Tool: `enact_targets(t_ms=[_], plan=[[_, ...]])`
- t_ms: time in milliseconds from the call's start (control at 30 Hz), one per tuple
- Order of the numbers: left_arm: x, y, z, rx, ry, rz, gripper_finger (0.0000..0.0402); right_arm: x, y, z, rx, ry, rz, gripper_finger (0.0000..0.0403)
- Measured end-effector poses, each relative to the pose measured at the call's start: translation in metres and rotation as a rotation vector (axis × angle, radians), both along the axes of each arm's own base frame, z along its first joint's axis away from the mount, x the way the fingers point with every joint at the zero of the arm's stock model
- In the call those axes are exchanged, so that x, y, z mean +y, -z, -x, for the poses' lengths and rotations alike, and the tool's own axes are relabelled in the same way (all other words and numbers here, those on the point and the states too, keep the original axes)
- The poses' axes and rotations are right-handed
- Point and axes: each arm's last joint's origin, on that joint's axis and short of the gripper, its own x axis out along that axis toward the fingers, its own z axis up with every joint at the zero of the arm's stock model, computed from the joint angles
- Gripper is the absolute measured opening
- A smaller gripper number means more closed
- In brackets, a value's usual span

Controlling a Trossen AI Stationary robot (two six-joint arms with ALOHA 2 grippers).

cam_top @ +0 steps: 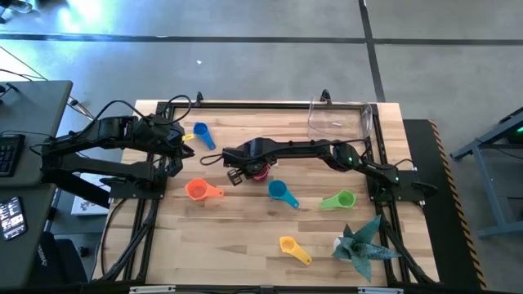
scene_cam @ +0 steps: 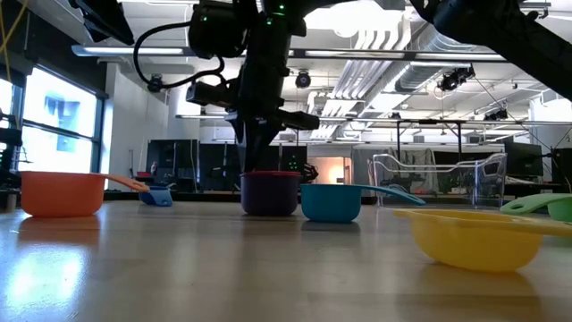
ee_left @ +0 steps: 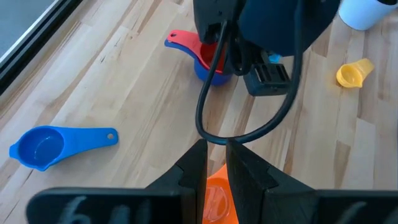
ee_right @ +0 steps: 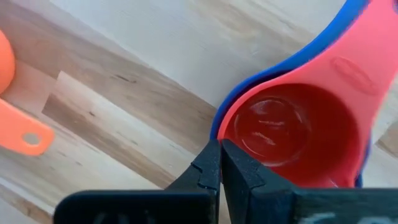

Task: Nest measuring cups in basket
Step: Remove the red measuring cup from the dark blue measuring cup

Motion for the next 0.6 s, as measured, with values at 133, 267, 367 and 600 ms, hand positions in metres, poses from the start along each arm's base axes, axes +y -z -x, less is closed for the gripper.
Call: enact_targets(t_ms=[133,267,367,600], plan=[[0.0,0.0,0.0,0.0,0.0,0.0,0.0049,0.004,-0.007,0.003,0.001,0.014,0.017,0.0],[0.0,0.0,0.0,-0.001,0.0,0.0,0.0049,0.004,-0.012,0.005,-0.008,0.017,0.017,0.0],[0.0,0.0,0.0,0.0,0.0,0.0,0.0049,0.004,-0.016,0.006,-0.014,0.024,0.026,0.0],[0.0,0.0,0.0,0.0,0.001,-0.001,0.0049,0.005,-0.024,0.007,-0.036,0.024,0.039,0.0]])
